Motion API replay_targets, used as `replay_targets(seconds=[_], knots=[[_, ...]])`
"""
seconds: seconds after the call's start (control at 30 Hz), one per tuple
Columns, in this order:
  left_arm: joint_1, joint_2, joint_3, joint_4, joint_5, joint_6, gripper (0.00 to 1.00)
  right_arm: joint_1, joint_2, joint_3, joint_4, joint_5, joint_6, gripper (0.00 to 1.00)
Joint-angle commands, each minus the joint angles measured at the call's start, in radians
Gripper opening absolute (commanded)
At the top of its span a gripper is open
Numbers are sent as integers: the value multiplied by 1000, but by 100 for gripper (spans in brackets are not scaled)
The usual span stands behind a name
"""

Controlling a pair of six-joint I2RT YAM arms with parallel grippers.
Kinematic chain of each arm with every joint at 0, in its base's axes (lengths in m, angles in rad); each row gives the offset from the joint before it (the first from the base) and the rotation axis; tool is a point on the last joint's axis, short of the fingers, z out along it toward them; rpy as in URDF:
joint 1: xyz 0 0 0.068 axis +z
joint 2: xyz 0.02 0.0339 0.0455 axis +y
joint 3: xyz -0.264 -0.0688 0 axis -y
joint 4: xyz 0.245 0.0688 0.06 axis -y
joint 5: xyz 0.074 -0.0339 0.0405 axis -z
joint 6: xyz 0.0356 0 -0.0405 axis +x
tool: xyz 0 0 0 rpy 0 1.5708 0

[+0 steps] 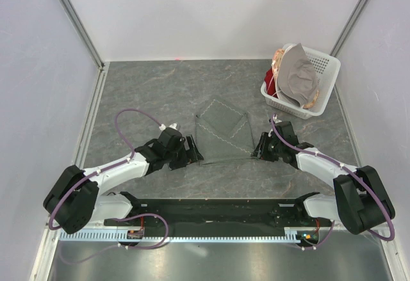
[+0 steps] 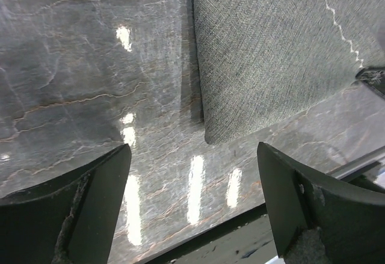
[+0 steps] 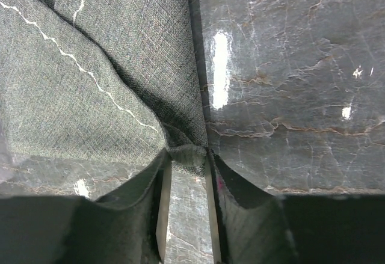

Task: Fold the napkin, place the utensils inside, and roll it up
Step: Fold the napkin

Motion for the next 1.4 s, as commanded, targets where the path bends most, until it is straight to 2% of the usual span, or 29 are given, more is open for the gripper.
replay_targets(seconds=[0.0,0.2,0.6,0.77,0.93,1.0,1.2,1.33,1.37], knots=[[4,-4,-33,128,21,-106,89,-1,8,-11,29,4,-3,33],[4,31,-64,180,18,-165,78,-1,10,-13,31,-1,-1,31],[4,134,-121,320,24,-272,63,-1,14,-11,41,-12,-3,31],[2,151,-125,320,16,-285,53,-2,8,-13,41,-10,-1,31],[-1,197,-119,332,44,-294,49,-2,16,-10,49,-13,-3,31],[-1,214,-119,340,55,-295,43,-1,16,-8,49,-12,-1,31],[-1,231,-119,340,48,-295,39,-1,8,-8,49,-13,-1,31],[-1,261,-106,366,67,-297,25,-1,0,-8,47,-7,-7,31],[-1,269,-99,367,70,-295,17,-1,-1,-4,46,-2,-14,31]])
